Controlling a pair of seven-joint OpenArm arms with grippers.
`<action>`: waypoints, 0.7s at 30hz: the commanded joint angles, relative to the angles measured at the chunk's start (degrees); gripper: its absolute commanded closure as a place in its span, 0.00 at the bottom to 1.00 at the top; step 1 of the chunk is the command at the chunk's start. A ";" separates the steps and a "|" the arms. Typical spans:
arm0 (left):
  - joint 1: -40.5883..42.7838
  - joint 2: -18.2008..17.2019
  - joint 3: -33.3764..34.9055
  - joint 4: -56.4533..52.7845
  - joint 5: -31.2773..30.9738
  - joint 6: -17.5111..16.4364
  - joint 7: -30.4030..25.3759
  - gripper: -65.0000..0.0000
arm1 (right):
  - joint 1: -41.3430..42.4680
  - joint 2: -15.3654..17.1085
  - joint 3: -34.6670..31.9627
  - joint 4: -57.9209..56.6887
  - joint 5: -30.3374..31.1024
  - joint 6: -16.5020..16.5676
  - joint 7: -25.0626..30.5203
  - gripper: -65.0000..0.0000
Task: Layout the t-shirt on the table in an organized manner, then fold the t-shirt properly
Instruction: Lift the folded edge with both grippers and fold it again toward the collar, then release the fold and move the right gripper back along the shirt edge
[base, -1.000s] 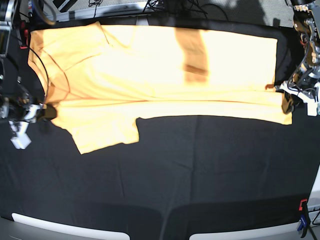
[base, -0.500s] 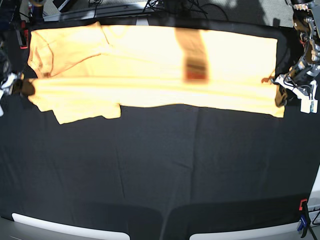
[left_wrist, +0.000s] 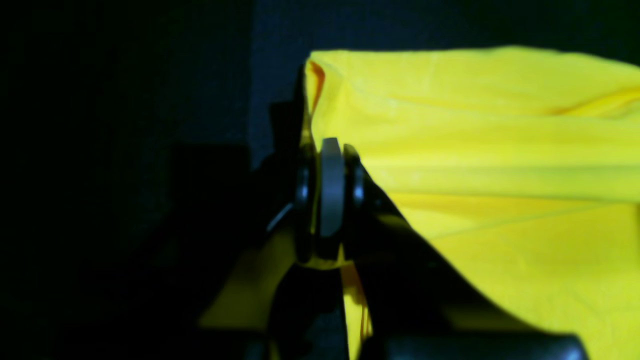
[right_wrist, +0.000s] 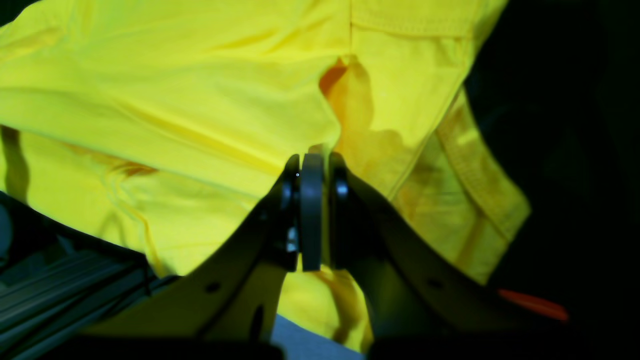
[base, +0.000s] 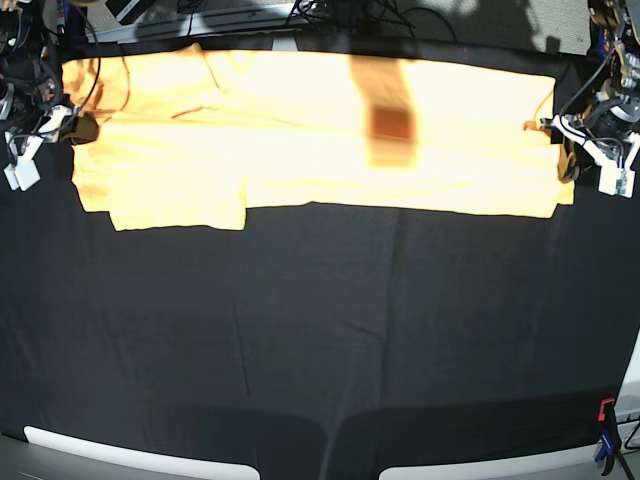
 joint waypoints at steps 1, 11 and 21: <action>-0.24 -0.98 -0.50 1.03 0.09 0.50 -1.22 1.00 | 0.37 1.38 0.94 0.74 0.24 0.32 0.42 1.00; 0.00 -2.45 -0.48 1.03 3.78 0.55 -0.90 1.00 | 0.46 2.99 7.78 0.74 -1.66 0.32 -0.52 1.00; 0.55 -2.75 -0.48 1.03 3.13 0.70 1.27 1.00 | 0.46 2.80 8.96 0.74 -1.66 0.32 -2.27 0.94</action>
